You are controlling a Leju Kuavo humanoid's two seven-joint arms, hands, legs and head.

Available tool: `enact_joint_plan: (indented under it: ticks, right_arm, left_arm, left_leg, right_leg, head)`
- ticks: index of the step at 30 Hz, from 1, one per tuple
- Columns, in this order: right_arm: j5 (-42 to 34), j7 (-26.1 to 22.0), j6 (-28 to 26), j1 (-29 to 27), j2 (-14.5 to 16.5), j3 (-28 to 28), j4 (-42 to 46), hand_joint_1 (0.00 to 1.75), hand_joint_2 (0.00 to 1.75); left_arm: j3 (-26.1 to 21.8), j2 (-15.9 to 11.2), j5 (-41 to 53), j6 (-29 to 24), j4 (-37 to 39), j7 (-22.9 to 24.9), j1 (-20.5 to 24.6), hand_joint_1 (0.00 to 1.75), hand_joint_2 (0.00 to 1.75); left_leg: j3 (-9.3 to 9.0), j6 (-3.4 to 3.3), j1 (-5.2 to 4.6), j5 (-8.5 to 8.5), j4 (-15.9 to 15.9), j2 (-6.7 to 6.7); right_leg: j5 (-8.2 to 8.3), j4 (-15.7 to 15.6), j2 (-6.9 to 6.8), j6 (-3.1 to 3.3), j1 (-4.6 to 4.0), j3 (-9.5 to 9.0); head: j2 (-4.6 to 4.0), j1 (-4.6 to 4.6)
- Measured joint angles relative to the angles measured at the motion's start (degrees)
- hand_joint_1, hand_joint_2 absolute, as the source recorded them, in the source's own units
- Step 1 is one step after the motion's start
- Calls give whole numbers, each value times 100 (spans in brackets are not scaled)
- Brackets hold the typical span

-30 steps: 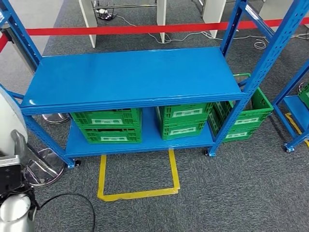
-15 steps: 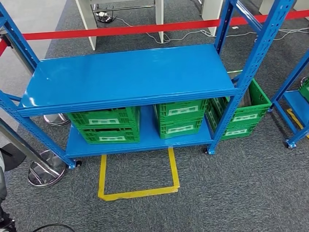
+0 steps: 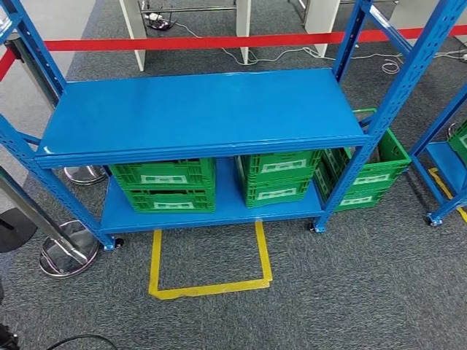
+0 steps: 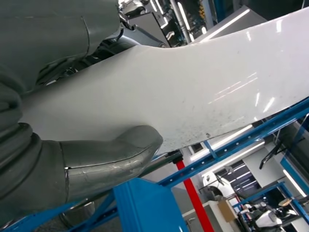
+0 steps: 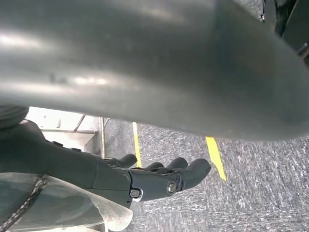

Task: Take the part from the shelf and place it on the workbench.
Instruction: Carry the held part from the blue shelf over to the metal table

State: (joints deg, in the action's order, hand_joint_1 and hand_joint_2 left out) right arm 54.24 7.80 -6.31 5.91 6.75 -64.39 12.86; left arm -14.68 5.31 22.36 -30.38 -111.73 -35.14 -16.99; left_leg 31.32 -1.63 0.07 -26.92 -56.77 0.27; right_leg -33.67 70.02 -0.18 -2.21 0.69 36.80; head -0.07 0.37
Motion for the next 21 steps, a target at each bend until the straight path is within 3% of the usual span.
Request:
enact_joint_plan:
  ticks: [2, 4, 6, 8, 10, 12, 13, 14, 16, 18, 20, 21]
  right_arm:
    - [-33, 0, 69, 12, -7, -2, 3, 0, 0]
    - [-62, -10, 111, 30, -15, -9, 5, 0, 0]
    - [-90, -21, 132, 32, -17, -28, 6, 0, 0]
    - [-143, -4, 159, 29, -16, -61, 6, 0, 0]
    - [-209, 13, 196, 34, -16, -107, 7, 0, 0]
    - [-275, 5, 240, 36, -17, -162, 8, 0, 0]
    - [-306, 2, 259, 35, -18, -190, 8, 0, 0]
    - [-332, -2, 275, 36, -19, -219, 8, 0, 0]
    - [-375, -2, 294, 46, -19, -275, 8, 0, 0]
    - [-401, -1, 311, 69, -18, -316, 8, 0, 0]
    - [-412, 0, 318, 88, -19, -344, 8, 0, 0]
    - [-414, 0, 319, 93, -19, -360, 8, 0, 0]
  left_arm:
    - [-10, 18, 23, 13, -1, 1, -1, 175, 175]
    - [-41, 35, 42, 37, -4, 2, -4, 175, 175]
    - [-80, 53, 49, 58, -11, 0, -9, 175, 175]
    - [-117, 66, 51, 105, -30, -2, -13, 175, 175]
    - [-144, 65, 56, 199, -46, -3, -16, 175, 175]
    - [-150, 62, 65, 298, -50, -4, -26, 175, 175]
    - [-151, 62, 69, 337, -50, -6, -31, 175, 175]
    - [-151, 62, 69, 371, -50, -11, -34, 175, 175]
    - [-151, 58, 60, 430, -50, -33, -30, 175, 175]
    - [-149, 46, 26, 497, -51, -80, -18, 175, 175]
    - [-148, 26, -21, 572, -58, -134, -6, 175, 175]
    - [-147, 18, -40, 606, -63, -157, -3, 175, 175]
  left_leg:
    - [-9, 18, -20, -2, -9, -4]
    - [17, 70, -36, 8, -30, -3]
    - [43, 137, -30, 29, -42, -3]
    - [79, 205, -15, -53, -136, -7]
    - [273, 275, 7, -365, -614, -12]
    - [595, 325, 33, -730, -1394, -11]
    - [694, 337, 41, -802, -1651, -12]
    - [698, 339, 45, -759, -1700, -13]
    - [407, 318, 49, -398, -1142, -47]
    - [36, 264, 52, -116, -374, -217]
    - [-89, 213, 44, -85, -57, -321]
    - [-81, 191, 37, -86, -29, -287]
  right_leg:
    - [340, -832, -4, 57, -13, -439]
    - [433, -1275, -2, 103, -30, -670]
    - [432, -1320, 6, 143, -41, -687]
    - [464, -1341, 1, 201, -24, -686]
    - [486, -1357, -9, 247, -3, -684]
    - [488, -1355, -6, 261, -6, -673]
    - [489, -1353, 9, 260, -8, -670]
    - [490, -1350, 30, 259, -8, -670]
    - [494, -1345, 92, 252, -8, -681]
    - [504, -1334, 164, 225, -15, -665]
    - [532, -1323, 239, 162, -11, -603]
    - [549, -1324, 277, 125, -7, -575]
  head:
    - [0, 0]
    - [0, -6]
    - [0, -9]
    - [0, -18]
    - [0, -38]
    - [0, -48]
    - [0, -47]
    - [0, -47]
    - [0, -47]
    - [0, -45]
    - [0, -43]
    - [0, -43]
